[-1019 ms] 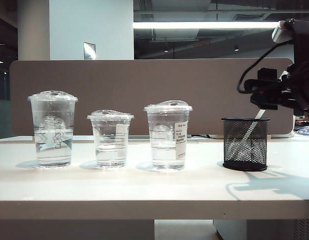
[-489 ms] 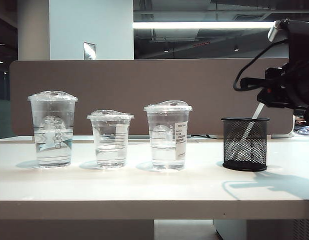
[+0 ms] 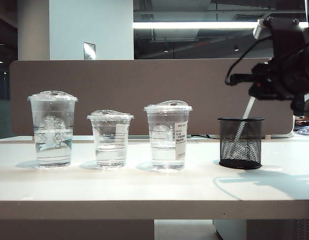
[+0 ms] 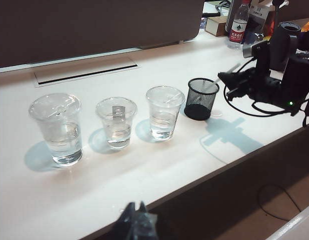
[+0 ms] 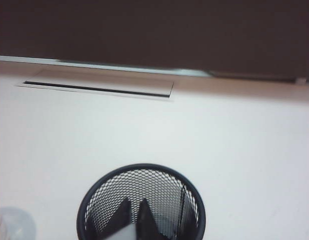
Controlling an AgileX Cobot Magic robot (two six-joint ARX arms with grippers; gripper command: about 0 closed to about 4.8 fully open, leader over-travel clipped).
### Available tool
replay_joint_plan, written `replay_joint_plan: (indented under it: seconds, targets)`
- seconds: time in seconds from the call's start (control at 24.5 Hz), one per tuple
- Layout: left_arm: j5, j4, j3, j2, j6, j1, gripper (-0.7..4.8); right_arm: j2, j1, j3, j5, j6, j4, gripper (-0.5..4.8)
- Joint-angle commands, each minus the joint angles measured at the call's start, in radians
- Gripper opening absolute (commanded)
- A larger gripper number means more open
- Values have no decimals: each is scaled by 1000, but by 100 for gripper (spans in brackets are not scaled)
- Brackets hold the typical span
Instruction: Pick up the straw and insert it into the medium coffee cup.
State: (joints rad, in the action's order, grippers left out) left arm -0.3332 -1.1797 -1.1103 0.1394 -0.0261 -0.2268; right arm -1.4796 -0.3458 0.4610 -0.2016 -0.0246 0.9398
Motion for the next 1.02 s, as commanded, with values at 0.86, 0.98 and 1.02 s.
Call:
replay_joint_plan:
  seconds: [0.86, 0.98, 1.02]
  targets:
    - [-4, 6, -1, 2, 0, 2, -4, 204, -175, 715, 262, -76, -1014, 21]
    - [-4, 6, -1, 2, 0, 2, -4, 182, -198, 715, 290, -72, -1049, 21]
    - [-4, 6, -1, 2, 0, 2, -4, 179, -205, 715, 290, -72, -1061, 21]
